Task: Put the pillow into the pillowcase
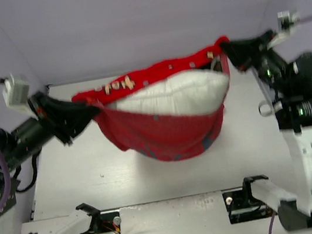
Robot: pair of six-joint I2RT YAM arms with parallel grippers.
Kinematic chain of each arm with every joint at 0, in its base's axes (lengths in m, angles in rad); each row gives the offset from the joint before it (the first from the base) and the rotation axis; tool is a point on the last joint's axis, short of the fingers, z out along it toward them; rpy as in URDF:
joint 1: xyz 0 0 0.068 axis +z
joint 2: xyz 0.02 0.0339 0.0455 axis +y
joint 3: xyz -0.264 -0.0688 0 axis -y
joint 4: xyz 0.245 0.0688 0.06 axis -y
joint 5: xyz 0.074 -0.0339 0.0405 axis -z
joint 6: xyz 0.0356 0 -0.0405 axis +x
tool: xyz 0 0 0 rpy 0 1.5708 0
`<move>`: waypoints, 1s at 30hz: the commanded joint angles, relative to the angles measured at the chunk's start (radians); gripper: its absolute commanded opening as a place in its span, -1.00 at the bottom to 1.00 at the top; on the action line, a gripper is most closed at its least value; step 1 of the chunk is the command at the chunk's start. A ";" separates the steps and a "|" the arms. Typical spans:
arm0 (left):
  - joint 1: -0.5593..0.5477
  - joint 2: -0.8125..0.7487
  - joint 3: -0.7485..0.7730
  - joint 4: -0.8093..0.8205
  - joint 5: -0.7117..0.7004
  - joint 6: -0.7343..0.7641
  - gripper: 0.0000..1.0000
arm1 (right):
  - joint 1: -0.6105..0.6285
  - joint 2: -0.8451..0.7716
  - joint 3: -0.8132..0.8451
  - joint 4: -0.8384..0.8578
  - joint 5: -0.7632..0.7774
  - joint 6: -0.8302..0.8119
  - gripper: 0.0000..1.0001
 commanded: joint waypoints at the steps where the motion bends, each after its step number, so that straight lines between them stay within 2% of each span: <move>1: 0.003 0.167 0.154 0.116 -0.262 0.016 -1.00 | 0.001 0.258 0.232 0.041 -0.032 -0.070 -1.00; 3: 0.004 0.273 0.282 0.118 -0.310 0.056 -1.00 | 0.001 0.353 0.330 0.044 -0.077 -0.041 -1.00; 6: 0.021 0.428 0.417 0.114 -0.404 0.116 -1.00 | -0.002 0.612 0.557 0.047 -0.165 0.037 -1.00; 7: 0.058 0.469 0.521 0.116 -0.414 0.121 -1.00 | 0.000 0.664 0.705 0.050 -0.195 0.053 -1.00; 9: 0.108 0.581 0.638 0.116 -0.376 0.099 -1.00 | 0.001 0.788 0.862 0.070 -0.247 0.103 -1.00; 10: 0.139 0.612 0.743 0.121 -0.356 0.084 -1.00 | 0.001 0.824 0.934 0.105 -0.270 0.126 -1.00; 11: 0.144 0.646 0.782 0.154 -0.298 0.066 -1.00 | -0.014 0.847 1.024 0.172 -0.296 0.178 -1.00; 12: 0.145 0.649 0.800 0.195 -0.257 0.056 -1.00 | -0.029 0.873 1.033 0.446 -0.327 0.270 -1.00; 13: 0.147 0.622 0.768 0.317 -0.229 0.042 -1.00 | -0.049 0.883 1.028 0.625 -0.339 0.492 -1.00; 15: 0.149 0.567 0.684 0.486 -0.152 -0.025 -1.00 | -0.103 0.933 1.096 0.938 -0.286 0.656 -1.00; 16: 0.149 0.533 0.639 0.624 -0.132 -0.049 -1.00 | -0.112 0.959 1.152 0.976 -0.245 0.722 -1.00; 17: 0.147 0.530 0.654 0.654 -0.082 -0.080 -1.00 | -0.115 0.981 1.256 1.001 -0.232 0.729 -1.00; 18: 0.147 0.533 0.680 0.665 -0.059 -0.086 -1.00 | -0.117 0.996 1.272 1.036 -0.220 0.737 -1.00; 20: 0.149 0.523 0.697 0.703 0.013 -0.088 -1.00 | -0.120 0.951 1.198 1.143 -0.178 0.760 -1.00; 22: 0.147 0.497 0.682 0.764 0.017 -0.077 -1.00 | -0.123 0.901 1.116 1.159 -0.142 0.734 -1.00; 24: 0.149 0.499 0.736 0.734 -0.026 -0.009 -1.00 | -0.123 0.880 1.085 1.156 -0.077 0.679 -1.00; 26: 0.149 0.516 0.786 0.629 -0.086 0.066 -1.00 | -0.126 0.909 1.152 1.147 -0.043 0.674 -1.00; 27: 0.149 0.513 0.781 0.610 -0.103 0.088 -1.00 | -0.128 0.953 1.233 1.126 -0.040 0.689 -1.00; 28: 0.149 0.499 0.759 0.586 -0.118 0.105 -1.00 | -0.128 0.969 1.245 1.125 -0.039 0.708 -1.00; 30: 0.149 0.474 0.655 0.569 -0.187 0.156 -1.00 | -0.129 0.961 1.194 1.159 -0.040 0.767 -1.00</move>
